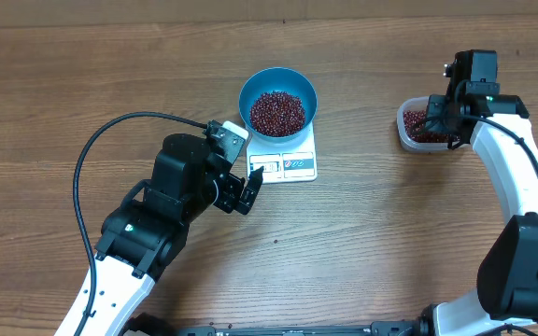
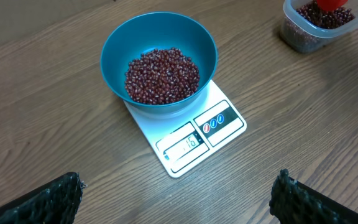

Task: Scoop item into bowl and weigh 150g on scale
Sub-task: 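Lower the red scoop into the beans in the tub, right gripper, then drag the red scoop through the beans to fill it, right gripper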

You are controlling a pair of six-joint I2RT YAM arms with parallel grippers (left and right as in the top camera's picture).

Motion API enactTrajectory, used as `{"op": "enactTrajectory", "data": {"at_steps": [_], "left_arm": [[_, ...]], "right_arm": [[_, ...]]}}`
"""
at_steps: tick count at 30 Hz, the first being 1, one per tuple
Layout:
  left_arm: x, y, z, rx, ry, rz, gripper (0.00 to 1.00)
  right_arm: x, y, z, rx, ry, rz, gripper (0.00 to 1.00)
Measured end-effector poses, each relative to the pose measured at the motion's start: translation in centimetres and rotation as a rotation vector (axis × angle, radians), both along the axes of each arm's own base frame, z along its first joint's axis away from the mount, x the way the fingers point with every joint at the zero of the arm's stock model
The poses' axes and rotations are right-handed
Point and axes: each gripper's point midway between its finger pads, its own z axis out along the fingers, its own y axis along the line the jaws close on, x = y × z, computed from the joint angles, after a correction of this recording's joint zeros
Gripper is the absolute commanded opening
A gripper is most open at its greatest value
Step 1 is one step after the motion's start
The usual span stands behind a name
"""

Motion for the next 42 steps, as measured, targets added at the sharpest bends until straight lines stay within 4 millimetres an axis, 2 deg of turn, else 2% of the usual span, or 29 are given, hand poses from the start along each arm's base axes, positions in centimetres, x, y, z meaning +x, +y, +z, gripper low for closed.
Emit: {"op": "enactTrajectory", "data": {"at_steps": [5, 13, 24, 28, 33, 42], "left_arm": [[0.0, 0.0, 0.0, 0.0, 0.0, 0.0, 1.0], [0.0, 0.0, 0.0, 0.0, 0.0, 0.0, 1.0], [0.0, 0.0, 0.0, 0.0, 0.0, 0.0, 0.99], [0.0, 0.0, 0.0, 0.0, 0.0, 0.0, 0.99], [0.0, 0.0, 0.0, 0.0, 0.0, 0.0, 1.0], [0.0, 0.0, 0.0, 0.0, 0.0, 0.0, 1.0]], "right_arm": [[-0.2, -0.3, 0.0, -0.05, 0.026, 0.063, 0.04], [-1.6, -0.3, -0.7, -0.102, 0.116, 0.167, 0.04], [-1.5, -0.3, -0.7, -0.127, 0.126, 0.228, 0.04], [-1.4, -0.2, -1.6, -0.125, 0.146, 0.24, 0.04], [-1.3, 0.5, -3.3, -0.082, 0.177, 0.268, 0.04], [-1.1, 2.4, -3.5, 0.017, 0.155, 0.317, 0.04]]}}
